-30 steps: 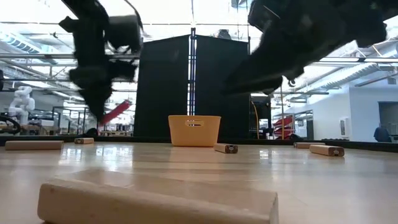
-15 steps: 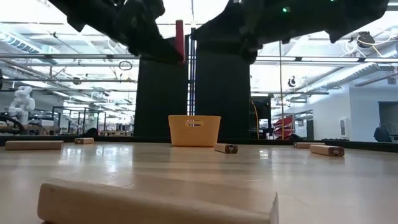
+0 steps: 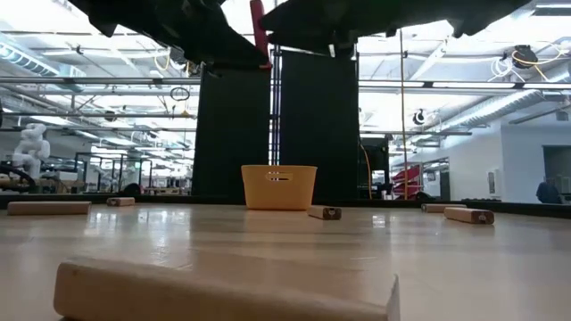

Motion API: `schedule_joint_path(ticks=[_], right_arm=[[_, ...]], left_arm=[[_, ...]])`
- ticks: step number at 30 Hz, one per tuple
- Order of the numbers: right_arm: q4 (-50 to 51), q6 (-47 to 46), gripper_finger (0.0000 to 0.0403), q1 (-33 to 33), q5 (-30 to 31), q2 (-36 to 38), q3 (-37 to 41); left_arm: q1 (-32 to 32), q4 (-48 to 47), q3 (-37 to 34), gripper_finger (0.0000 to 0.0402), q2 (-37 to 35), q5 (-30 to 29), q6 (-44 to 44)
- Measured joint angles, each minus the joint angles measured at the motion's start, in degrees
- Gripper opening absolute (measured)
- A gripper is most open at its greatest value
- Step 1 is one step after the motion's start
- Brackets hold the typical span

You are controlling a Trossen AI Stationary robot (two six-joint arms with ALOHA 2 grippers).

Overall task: Sort blocks
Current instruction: Put the orange block into the orange bin

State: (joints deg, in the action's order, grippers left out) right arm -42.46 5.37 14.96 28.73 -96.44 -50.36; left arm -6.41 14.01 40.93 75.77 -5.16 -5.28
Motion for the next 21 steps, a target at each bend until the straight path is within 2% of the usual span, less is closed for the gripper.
schedule_joint_path(ticks=[6,11,17,21], right_arm=[[0.8,1.5,0.0218,0.0,3.7,0.0,-0.9],[0.1,1.0,0.0250,-0.4,0.4,0.0,-0.9],[-2.2,-0.7,0.0248,-1.4,-4.6,0.0,-0.9],[-2.9,-0.2,0.0229,-1.5,-4.8,0.0,-0.9]], left_arm=[[-0.6,0.7,0.0,0.0083,0.0,-0.1,-0.2],[-0.6,1.2,0.0,0.0083,0.0,-0.1,-0.2],[-0.6,5.5,0.0,0.0083,1.3,0.0,-0.2],[-0.6,7.7,0.1,0.0083,3.8,0.0,-0.1]])
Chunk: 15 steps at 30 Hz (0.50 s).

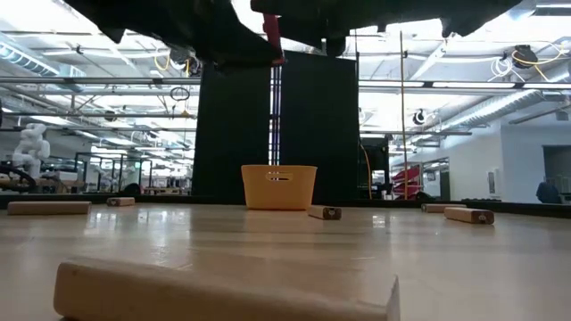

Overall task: Sort blocks
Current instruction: Put the orange block into the orange bin

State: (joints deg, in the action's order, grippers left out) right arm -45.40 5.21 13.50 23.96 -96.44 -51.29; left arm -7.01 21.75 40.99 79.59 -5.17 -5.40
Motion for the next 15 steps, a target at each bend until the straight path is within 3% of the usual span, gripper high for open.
schedule_joint_path(ticks=[5,11,15], right_arm=[[0.8,-0.2,0.0173,0.0,0.0,0.0,0.0],[1.0,-0.4,0.0069,0.0,0.5,0.0,0.0],[1.0,-0.3,0.0059,0.0,0.0,0.0,0.0]], left_arm=[[0.0,0.4,0.0,0.0083,1.7,0.2,0.1],[0.0,0.9,0.0,0.0086,1.7,0.3,0.4],[0.0,1.2,0.0,0.0156,1.7,0.1,-0.9]])
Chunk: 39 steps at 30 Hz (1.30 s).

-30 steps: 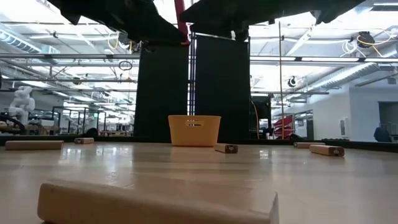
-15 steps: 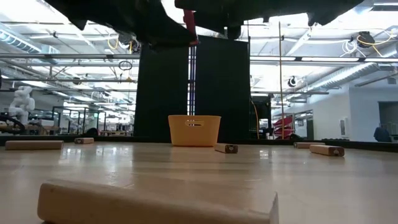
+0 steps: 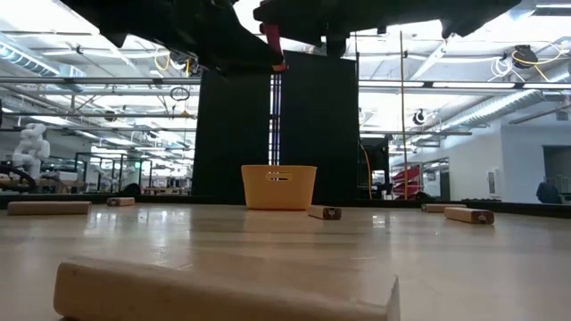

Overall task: Sort blocks
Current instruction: Put the orange block into the orange bin

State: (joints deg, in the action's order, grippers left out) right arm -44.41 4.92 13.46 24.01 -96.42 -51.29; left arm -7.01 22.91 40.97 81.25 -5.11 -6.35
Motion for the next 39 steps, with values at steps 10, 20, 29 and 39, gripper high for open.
schedule_joint_path(ticks=[10,20,29,39], right_arm=[[10.6,-5.9,0.0059,0.1,-0.4,8.9,0.0],[47.2,-40.7,0.0059,0.1,-5.7,26.8,0.0],[77.8,-70.2,0.0059,10.1,-10.5,23.8,-8.7],[99.3,-103.0,0.0059,24.6,-17.3,10.4,-18.4]], left_arm=[[0.0,-7.6,0.0,0.0294,-6.5,-4.8,4.2],[-1.7,-16.6,0.0,0.0294,-11.2,-7.7,12.0],[-2.1,-3.0,0.0,0.0294,-11.1,-11.3,5.8],[-2.4,-7.4,0.0,0.0294,-11.1,-11.8,4.0]])
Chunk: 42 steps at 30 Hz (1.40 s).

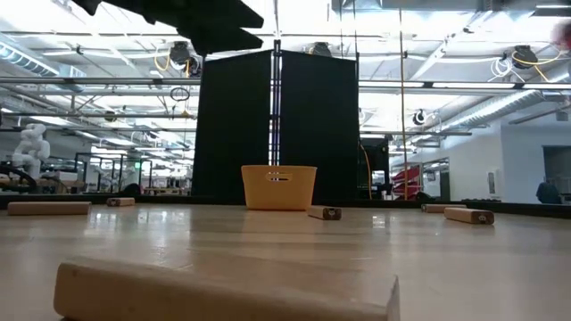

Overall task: Sort blocks
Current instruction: Put the orange block into the orange bin, then put the brown block into the blue bin

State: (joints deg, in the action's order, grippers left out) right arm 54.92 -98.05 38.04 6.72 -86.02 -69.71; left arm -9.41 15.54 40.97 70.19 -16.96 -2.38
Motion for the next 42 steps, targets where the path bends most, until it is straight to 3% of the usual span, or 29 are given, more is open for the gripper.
schedule_joint_path(ticks=[3,12,31,42], right_arm=[[2.3,-9.9,0.0064,4.0,-3.8,-2.6,0.9],[9.0,-32.6,0.0067,14.0,-6.2,-4.7,1.5],[14.9,-31.3,0.0182,15.4,-8.6,-4.8,1.5],[19.5,-25.6,0.0187,15.3,-9.5,-3.2,-1.9]], left_arm=[[0.0,-0.1,0.0,0.0294,0.0,-0.1,-1.5],[0.0,-1.9,0.0,0.0294,0.0,0.0,-3.0],[-0.1,-2.6,0.0,0.0294,0.0,0.3,-1.0],[-0.1,-7.0,0.0,0.0294,0.0,0.3,2.0]])
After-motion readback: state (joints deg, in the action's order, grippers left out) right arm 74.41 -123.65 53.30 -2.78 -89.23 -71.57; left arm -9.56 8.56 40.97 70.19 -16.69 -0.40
